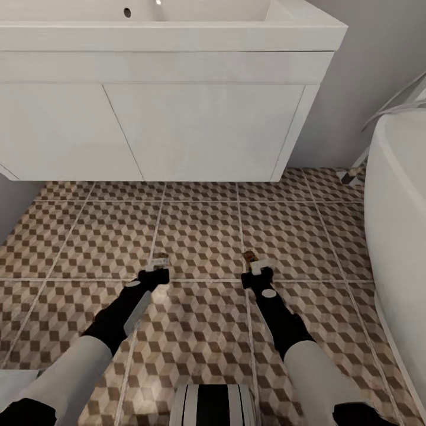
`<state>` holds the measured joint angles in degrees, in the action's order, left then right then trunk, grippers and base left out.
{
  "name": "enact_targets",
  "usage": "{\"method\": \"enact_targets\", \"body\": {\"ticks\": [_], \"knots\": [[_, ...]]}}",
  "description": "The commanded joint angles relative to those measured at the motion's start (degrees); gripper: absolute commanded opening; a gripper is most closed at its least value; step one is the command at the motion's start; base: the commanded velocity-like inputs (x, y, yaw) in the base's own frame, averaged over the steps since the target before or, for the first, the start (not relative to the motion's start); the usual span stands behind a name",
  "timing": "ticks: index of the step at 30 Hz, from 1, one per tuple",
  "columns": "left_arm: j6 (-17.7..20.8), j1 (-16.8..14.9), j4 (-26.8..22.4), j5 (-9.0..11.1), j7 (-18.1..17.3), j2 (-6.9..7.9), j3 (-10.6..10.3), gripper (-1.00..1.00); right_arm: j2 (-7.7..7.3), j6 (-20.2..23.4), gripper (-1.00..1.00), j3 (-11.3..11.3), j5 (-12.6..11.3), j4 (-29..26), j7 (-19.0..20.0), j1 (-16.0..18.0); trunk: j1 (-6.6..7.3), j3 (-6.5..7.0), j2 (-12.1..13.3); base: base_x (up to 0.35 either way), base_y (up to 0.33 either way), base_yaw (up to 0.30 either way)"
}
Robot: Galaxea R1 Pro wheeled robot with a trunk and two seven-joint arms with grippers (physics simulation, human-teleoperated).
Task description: Take the four mousetraps from the cabinet in the bathroom and place them on the bathroom floor. Make sure all four end up on the same floor surface, and ensure that at least two of them are either under or directly next to the same bathroom sink.
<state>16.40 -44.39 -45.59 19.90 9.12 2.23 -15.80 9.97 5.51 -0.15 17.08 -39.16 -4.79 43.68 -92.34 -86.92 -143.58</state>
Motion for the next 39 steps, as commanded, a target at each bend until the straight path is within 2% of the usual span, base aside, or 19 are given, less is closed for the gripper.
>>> {"method": "enact_targets", "body": {"ticks": [1, 3, 6, 8, 11, 13, 14, 16, 20, 23, 26, 30, 37, 39], "knots": [[2.46, -0.14, -1.66, 0.42, 0.76, 0.19, -0.33, -1.0, 0.03, 0.98, -1.0, -0.03, 0.44, -0.3, -0.1, 0.58, 0.0, -0.05, -0.01, 0.0, 0.0, 0.0], [8.52, -1.88, -5.26, 0.41, 0.84, 0.37, -0.22, -1.0, 0.03, 2.33, -1.0, 0.0, 0.38, -0.77, -0.07, 2.94, 0.0, -0.05, -0.01, 0.0, 0.0, 0.0], [11.87, -6.2, -5.72, 0.45, 0.91, 0.44, -0.12, -1.0, 0.03, 3.57, -1.0, 0.04, 0.35, -0.85, -0.05, 5.17, 0.0, -0.05, -0.01, 0.0, 0.0, 0.0], [14.21, -10.87, -2.33, 0.45, 0.96, 0.46, -0.05, -1.0, 0.03, 5.94, -1.0, 0.05, 0.33, -0.69, -0.02, 7.57, 0.0, -0.05, -0.01, 0.0, 0.0, 0.0], [15.55, -15.36, 3.65, 0.42, 1.02, 0.42, 0.03, -1.0, 0.03, 9.1, -1.0, 0.06, 0.33, -0.28, 0.02, 10.98, 0.0, -0.05, -0.01, 0.0, 0.0, 0.0], [15.78, -17.11, 6.83, 0.41, 1.05, 0.35, 0.05, -1.0, 0.03, 10.46, -1.0, 0.06, 0.32, 0.84, 0.03, 13.02, 0.0, -0.05, -0.01, 0.0, 0.0, 0.0], [15.69, -18.06, 9.13, 0.41, 1.06, 0.2, 0.06, -1.0, 0.03, 11.14, -1.0, 0.06, 0.32, 2.96, 0.07, 15.2, 0.0, -0.05, -0.01, 0.0, 0.0, 0.0], [13.93, -18.63, 11.69, 0.37, 1.04, 0.12, 0.01, -1.0, 0.03, 11.31, -1.0, 0.06, 0.32, 5.74, 0.52, 17.55, 0.0, -0.05, -0.01, 0.0, 0.0, 0.0], [-1.59, -19.0, 14.69, 0.33, 0.86, 0.13, -0.85, -1.0, 0.03, 6.3, -1.0, 0.27, 0.32, 7.89, 4.01, 19.14, 0.0, -0.05, -0.01, 0.0, 0.0, 0.0], [-8.45, -18.94, 15.2, 0.13, 0.86, 0.24, -2.99, -1.0, 0.03, 3.35, -1.0, 0.26, 0.32, 8.15, 6.29, 19.3, 0.0, -0.05, -0.01, 0.0, 0.0, 0.0], [-10.07, -18.76, 15.46, 0.07, 0.95, 0.33, -4.05, -1.0, 0.03, 1.55, -1.0, 0.28, 0.32, 8.42, 7.5, 19.33, 0.0, -0.05, -0.01, 0.0, 0.0, 0.0], [-10.45, -18.66, 15.59, 0.06, 0.98, 0.4, -4.29, -1.0, 0.03, -2.15, -1.0, 0.24, 0.39, 9.73, 7.5, 19.32, 0.0, -0.05, -0.01, 0.0, 0.0, 0.0], [-10.51, -18.63, 15.54, 0.06, 0.99, 0.41, -4.33, -1.0, 0.03, -3.02, -1.0, 0.17, 0.33, 10.18, 7.17, 19.34, 0.0, -0.19, -0.01, 0.0, 0.0, 0.0], [-10.56, -18.63, 15.41, 0.06, 0.99, 0.4, -4.33, -1.0, 0.03, -3.03, -1.0, 0.16, 0.32, 10.21, 7.18, 19.34, -0.05, -0.79, -0.04, 0.0, 0.0, 0.0]]}}
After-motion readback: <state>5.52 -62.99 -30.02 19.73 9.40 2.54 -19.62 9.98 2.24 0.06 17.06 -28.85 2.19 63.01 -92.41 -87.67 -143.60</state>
